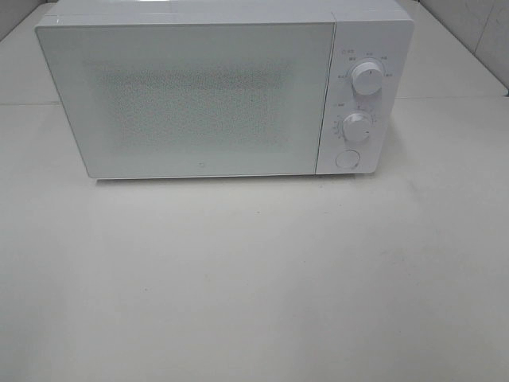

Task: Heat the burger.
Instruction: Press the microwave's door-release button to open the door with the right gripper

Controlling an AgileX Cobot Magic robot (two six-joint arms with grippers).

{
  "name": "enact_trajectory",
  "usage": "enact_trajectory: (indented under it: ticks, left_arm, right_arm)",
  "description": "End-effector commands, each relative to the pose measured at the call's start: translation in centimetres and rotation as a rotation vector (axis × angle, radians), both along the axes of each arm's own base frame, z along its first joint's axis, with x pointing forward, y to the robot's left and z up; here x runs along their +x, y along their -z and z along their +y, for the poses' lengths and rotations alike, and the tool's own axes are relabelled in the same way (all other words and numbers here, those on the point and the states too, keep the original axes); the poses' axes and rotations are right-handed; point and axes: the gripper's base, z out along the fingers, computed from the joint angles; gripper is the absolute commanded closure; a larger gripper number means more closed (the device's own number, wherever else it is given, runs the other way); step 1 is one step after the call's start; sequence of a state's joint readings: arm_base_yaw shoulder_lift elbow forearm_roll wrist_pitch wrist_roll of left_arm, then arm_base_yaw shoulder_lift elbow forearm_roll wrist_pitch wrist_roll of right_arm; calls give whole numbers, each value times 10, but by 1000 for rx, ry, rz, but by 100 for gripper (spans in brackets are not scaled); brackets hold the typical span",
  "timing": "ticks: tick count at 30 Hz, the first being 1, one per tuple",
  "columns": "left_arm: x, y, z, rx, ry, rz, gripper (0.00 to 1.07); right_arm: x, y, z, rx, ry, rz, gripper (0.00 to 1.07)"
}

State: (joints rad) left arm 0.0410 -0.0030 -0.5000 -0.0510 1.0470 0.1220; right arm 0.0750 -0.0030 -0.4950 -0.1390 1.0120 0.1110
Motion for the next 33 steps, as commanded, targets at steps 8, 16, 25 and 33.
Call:
enact_trajectory:
  ticks: [8, 16, 25, 33]
  left_arm:
    - [-3, 0, 0, 1, -3, -29, 17]
    - [-3, 0, 0, 1, -3, -29, 17]
    - [-3, 0, 0, 1, -3, -29, 17]
    - [-3, 0, 0, 1, -3, -29, 17]
  right_arm:
    - [-4, -1, 0, 3, 7, -40, 32]
    - [-4, -1, 0, 3, 7, -40, 32]
    - [-4, -1, 0, 3, 7, -40, 32]
    - [-5, -1, 0, -4, 4, -41, 30]
